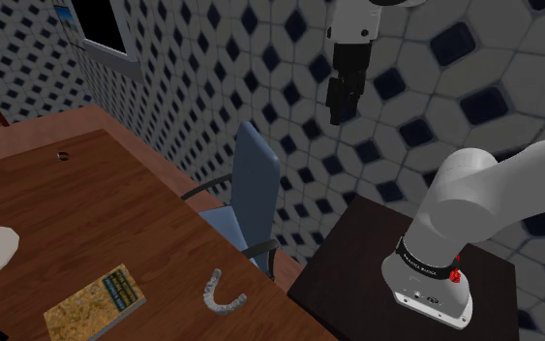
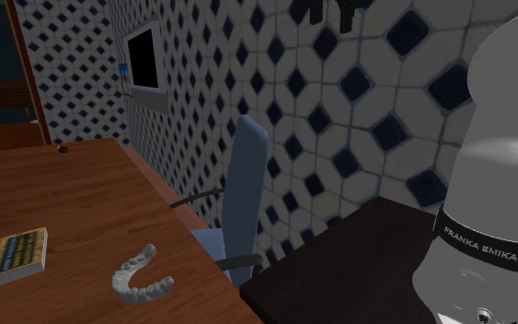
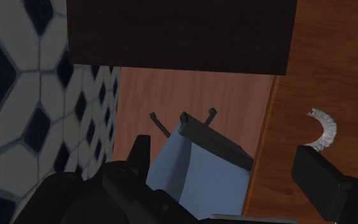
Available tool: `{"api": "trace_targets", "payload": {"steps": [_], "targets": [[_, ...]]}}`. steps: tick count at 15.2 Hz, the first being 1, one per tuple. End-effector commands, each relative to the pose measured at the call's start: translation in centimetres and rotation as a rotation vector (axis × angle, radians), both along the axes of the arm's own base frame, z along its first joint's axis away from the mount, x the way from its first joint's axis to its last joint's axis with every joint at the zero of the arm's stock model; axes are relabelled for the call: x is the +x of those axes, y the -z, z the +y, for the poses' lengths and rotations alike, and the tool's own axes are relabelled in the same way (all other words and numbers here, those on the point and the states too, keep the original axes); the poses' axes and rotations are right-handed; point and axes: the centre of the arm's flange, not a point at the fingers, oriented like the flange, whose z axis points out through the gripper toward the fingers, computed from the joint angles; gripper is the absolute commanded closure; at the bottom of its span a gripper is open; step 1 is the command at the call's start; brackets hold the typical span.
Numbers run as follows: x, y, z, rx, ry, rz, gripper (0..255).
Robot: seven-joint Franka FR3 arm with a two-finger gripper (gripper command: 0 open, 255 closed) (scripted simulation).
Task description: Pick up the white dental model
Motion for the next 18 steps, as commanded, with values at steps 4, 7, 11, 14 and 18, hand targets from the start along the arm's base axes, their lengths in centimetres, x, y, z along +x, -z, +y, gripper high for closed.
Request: {"api": "trace_targets", "payload": {"steps": [4,7,11,14,18], "targets": [[1.2,2.6,2.8,-0.006,-0.050,-0.008,0],[2.4,5.3,5.6,-0.011,-0.100,-0.016,0],[3.7,8.9,9.4,-0.019,-0.166,-0.027,0],[4.5,11.5,12.3,-0.024,-0.216,-0.036,0],[5.5,15.1,16.2,-0.032,-0.282,-0.047,0]]}}
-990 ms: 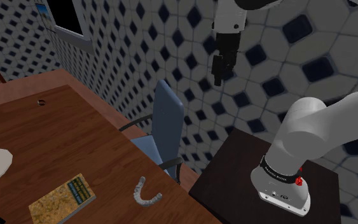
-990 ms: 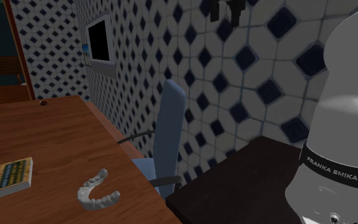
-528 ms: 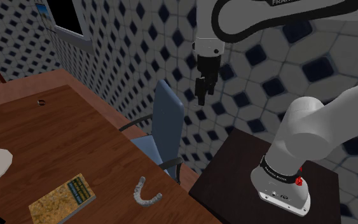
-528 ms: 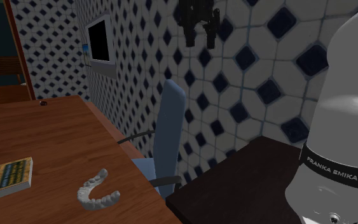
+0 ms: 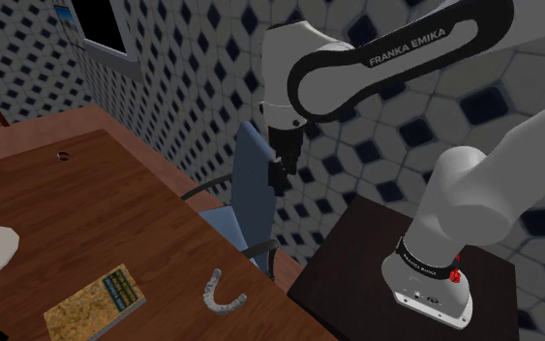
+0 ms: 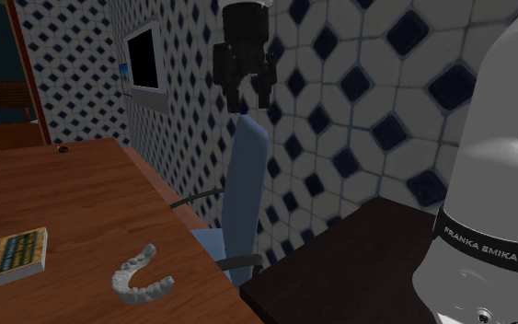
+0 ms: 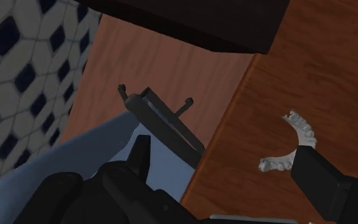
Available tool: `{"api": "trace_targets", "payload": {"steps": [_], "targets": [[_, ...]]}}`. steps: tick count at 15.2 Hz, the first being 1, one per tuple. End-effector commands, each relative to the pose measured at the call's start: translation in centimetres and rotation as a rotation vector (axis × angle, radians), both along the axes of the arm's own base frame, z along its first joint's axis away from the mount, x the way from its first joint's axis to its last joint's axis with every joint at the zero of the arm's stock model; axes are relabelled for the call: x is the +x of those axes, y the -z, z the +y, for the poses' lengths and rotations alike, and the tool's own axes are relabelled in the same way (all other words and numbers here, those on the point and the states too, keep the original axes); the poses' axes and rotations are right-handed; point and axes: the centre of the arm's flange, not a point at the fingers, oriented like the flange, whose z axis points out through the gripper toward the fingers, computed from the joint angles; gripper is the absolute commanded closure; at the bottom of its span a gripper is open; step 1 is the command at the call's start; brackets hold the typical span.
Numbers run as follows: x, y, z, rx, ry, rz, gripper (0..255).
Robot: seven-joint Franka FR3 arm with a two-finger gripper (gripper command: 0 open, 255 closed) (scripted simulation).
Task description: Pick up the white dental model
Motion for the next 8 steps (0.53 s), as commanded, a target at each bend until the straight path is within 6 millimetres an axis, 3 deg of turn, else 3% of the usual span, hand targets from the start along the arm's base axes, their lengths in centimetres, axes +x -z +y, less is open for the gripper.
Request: {"api": "trace_targets", "payload": {"steps": [1,8], "targets": [[0.2,1.9,1.9,-0.003,-0.034,-0.007,0],[1.3,8.3,8.8,-0.016,-0.150,-0.027,0]]}}
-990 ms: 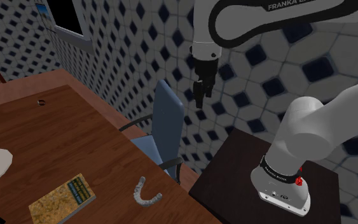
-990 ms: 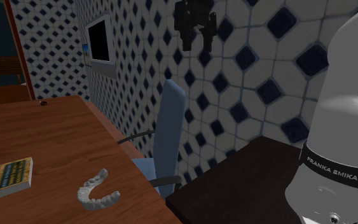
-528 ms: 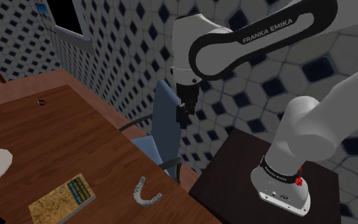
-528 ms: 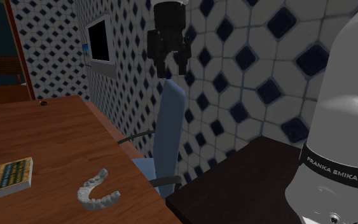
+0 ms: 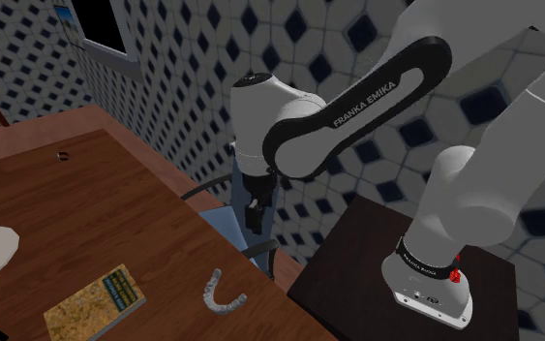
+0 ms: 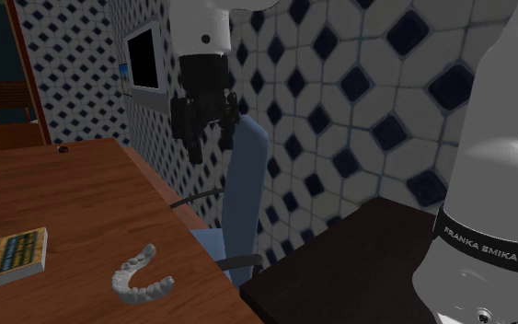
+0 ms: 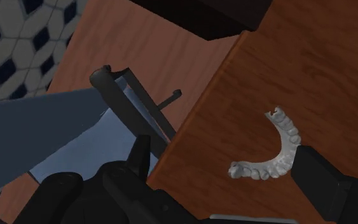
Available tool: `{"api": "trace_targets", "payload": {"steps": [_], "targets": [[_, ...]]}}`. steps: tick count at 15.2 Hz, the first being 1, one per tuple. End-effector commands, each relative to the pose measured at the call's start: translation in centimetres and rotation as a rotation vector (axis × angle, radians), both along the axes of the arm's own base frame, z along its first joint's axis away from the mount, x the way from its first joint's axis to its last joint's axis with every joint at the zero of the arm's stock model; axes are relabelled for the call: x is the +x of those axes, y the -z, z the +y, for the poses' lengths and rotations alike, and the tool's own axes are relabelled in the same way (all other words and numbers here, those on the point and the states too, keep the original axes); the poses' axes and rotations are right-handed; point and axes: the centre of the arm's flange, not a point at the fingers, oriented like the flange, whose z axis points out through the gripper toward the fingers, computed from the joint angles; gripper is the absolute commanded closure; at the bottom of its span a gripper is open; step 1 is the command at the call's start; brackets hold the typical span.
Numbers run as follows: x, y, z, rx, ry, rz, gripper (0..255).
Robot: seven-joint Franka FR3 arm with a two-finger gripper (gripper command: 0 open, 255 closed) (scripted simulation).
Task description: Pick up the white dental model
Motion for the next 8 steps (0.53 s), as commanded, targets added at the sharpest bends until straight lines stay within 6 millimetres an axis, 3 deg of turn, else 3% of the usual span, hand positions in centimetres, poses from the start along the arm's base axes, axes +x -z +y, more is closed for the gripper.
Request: {"api": "trace_targets", "payload": {"steps": [1,8], "targets": [[0.2,1.8,2.1,-0.002,-0.034,-0.007,0],[0.4,8.2,9.0,-0.015,-0.150,-0.026,0]]}}
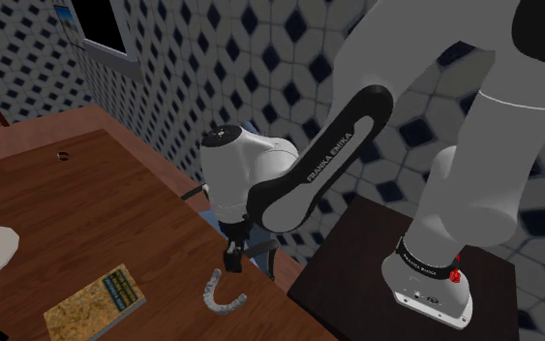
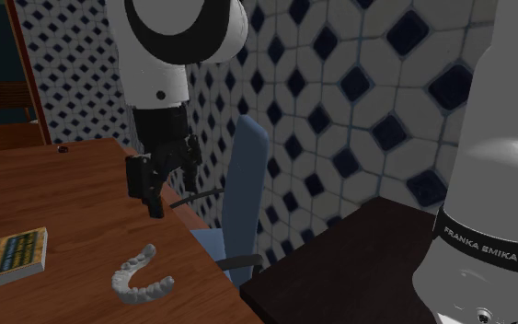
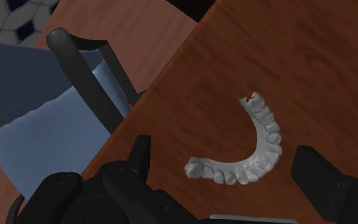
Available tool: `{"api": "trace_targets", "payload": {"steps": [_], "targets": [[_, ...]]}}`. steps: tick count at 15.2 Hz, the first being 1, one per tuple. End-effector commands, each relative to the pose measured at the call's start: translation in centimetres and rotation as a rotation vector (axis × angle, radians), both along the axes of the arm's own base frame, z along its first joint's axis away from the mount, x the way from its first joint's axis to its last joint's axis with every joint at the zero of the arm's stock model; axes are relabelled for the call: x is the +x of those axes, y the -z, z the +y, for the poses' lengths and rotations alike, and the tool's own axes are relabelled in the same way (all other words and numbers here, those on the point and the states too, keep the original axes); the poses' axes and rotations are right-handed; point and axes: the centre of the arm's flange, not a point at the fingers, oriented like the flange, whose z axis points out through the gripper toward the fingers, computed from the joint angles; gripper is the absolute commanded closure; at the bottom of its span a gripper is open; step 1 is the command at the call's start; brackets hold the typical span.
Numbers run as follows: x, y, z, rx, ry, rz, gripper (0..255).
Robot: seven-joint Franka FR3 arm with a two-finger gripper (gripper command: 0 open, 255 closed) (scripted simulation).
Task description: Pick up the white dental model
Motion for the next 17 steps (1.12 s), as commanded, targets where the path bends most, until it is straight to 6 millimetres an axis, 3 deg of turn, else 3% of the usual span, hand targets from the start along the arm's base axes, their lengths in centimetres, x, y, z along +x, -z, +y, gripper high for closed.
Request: {"api": "trace_targets", "payload": {"steps": [1,8,17], "targets": [[-0.1,2.0,2.3,-0.002,-0.035,-0.006,0],[-0.7,8.5,9.1,-0.015,-0.151,-0.025,0],[-0.7,12.8,9.4,-0.016,-0.156,-0.026,0]]}}
